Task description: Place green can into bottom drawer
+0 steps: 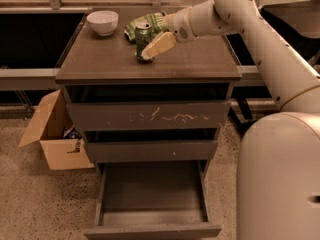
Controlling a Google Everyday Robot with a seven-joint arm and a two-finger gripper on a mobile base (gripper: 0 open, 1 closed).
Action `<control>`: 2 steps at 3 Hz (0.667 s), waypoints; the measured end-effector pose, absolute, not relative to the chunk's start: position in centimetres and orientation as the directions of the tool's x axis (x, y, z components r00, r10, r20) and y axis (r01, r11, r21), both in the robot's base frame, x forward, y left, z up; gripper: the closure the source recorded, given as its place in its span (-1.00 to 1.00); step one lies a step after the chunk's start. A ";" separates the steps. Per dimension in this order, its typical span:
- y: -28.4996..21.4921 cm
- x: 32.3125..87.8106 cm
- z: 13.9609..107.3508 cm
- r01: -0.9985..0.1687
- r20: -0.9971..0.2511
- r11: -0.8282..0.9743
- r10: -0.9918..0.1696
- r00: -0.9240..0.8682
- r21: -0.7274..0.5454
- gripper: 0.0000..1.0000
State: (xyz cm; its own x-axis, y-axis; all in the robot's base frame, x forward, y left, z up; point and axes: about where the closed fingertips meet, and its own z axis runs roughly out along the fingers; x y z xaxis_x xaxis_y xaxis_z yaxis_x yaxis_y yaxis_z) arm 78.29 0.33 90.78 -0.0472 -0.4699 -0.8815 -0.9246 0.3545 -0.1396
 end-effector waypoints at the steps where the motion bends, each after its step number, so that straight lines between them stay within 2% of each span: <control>1: 1.1 79.6 91.0 -0.926 -0.889 0.346 -0.457 -0.027 -0.150 -1.00; 2: 2.1 81.2 90.1 -0.931 -0.897 0.339 -0.441 -0.032 -0.134 -0.95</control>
Offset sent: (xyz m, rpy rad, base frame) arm 0.0478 0.0153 -0.0053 0.0385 -0.0045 0.0180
